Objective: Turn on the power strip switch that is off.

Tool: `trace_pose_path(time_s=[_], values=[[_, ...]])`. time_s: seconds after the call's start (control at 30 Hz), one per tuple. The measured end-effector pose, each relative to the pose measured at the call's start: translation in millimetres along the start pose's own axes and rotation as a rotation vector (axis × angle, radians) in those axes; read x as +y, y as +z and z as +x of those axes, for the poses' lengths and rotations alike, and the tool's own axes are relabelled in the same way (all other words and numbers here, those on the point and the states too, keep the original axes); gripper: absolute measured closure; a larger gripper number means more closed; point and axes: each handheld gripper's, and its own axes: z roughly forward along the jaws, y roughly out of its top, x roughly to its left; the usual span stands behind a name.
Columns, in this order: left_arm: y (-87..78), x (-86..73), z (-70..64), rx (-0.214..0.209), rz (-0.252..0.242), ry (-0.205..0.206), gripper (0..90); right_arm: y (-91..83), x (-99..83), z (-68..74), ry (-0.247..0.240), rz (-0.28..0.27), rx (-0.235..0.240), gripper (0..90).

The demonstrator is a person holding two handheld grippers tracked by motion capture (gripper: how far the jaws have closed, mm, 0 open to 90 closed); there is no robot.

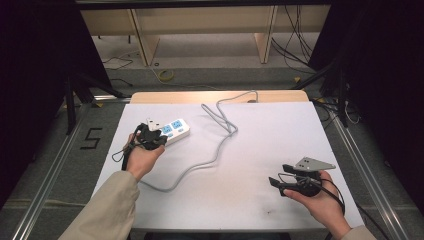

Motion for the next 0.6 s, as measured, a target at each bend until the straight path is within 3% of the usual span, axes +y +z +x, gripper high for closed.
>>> trace_pose_path(time_s=[0.6], values=[[19.7, 6.0, 19.3, 0.017, 0.012, -0.024, 89.9, 0.2, -0.1, -0.6, -0.001, -0.002, 0.001, 29.0]])
